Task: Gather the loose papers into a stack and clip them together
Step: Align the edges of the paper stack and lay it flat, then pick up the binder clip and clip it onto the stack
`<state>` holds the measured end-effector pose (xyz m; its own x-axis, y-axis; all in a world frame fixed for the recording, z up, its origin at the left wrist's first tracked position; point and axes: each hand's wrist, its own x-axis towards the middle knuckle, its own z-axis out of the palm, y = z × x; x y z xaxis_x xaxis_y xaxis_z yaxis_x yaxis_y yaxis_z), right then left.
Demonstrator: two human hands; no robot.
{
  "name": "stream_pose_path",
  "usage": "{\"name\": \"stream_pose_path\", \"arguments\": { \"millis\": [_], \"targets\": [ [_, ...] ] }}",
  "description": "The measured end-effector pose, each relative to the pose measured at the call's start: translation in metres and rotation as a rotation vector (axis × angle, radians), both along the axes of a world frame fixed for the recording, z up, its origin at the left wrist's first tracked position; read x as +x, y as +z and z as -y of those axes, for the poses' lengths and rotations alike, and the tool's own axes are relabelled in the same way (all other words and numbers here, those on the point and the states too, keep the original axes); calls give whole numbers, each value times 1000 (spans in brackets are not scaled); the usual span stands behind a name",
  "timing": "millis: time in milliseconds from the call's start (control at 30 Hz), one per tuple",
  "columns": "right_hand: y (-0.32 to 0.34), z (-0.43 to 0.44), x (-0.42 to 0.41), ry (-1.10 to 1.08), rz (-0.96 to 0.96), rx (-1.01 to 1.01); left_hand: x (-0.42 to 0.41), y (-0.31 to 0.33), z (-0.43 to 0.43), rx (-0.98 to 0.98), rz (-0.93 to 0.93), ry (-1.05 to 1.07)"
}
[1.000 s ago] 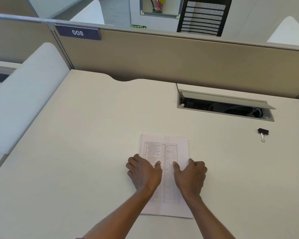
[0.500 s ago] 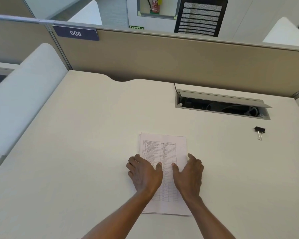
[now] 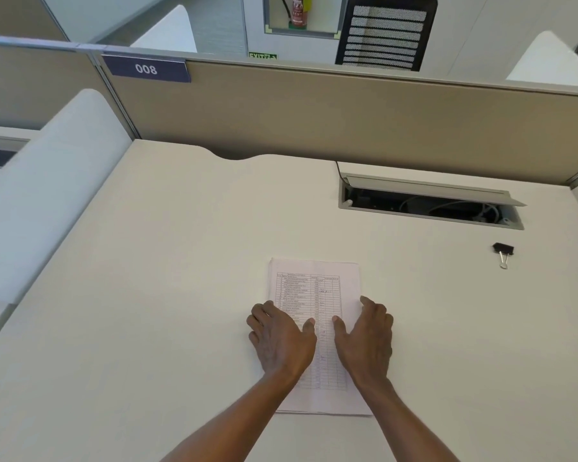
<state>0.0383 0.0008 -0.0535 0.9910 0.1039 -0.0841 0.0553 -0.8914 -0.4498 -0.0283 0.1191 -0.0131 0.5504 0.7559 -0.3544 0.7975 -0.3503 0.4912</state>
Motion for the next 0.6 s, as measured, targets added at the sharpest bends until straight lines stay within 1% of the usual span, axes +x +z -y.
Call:
{"name": "stream_pose_path", "arguments": {
  "millis": [267, 400, 467, 533, 600],
  "targets": [
    [-6, 2, 1, 8, 26, 14, 0, -2, -3, -26, 25, 26],
    [-5, 5, 3, -8, 29, 60, 0, -2, 0, -5, 44, 39],
    [-5, 11, 7, -29, 18, 96, 0, -1, 5, 68, 50, -18],
    [-4, 21, 11, -58, 10, 141, 2, 1, 14, 134, 76, -129],
    [-4, 34, 15, -92, 11, 176, 6, 5, 27, 151, 96, -254]
  ]
}}
